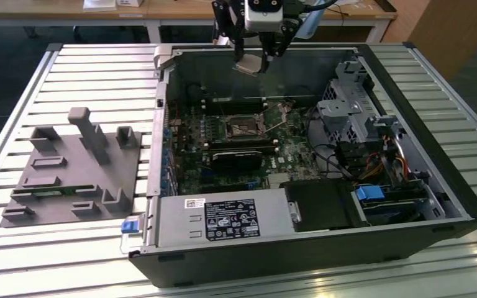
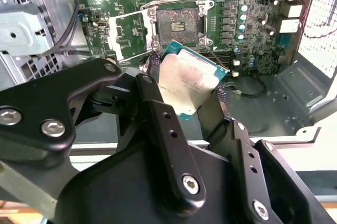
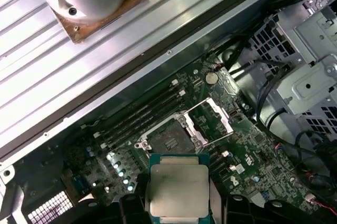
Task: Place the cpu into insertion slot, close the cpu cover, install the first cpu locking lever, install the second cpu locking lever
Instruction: 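Place the cpu into insertion slot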
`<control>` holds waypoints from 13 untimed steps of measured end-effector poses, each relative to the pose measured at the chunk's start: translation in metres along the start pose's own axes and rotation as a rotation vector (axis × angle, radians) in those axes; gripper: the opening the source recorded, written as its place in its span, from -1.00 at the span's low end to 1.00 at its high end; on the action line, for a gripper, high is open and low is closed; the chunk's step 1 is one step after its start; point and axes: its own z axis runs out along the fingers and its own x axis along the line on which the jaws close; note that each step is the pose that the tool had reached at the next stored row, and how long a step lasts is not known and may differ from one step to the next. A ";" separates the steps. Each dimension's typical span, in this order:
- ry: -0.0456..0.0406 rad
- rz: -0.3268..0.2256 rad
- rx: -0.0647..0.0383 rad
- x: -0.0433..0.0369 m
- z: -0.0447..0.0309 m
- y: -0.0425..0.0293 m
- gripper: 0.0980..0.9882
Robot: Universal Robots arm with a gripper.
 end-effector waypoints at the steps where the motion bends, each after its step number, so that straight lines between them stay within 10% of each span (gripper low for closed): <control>1: -0.0009 0.011 0.000 0.0000 0.0003 0.0000 -0.01; 13: -0.0121 0.133 -0.002 0.0005 0.0041 0.0004 -0.01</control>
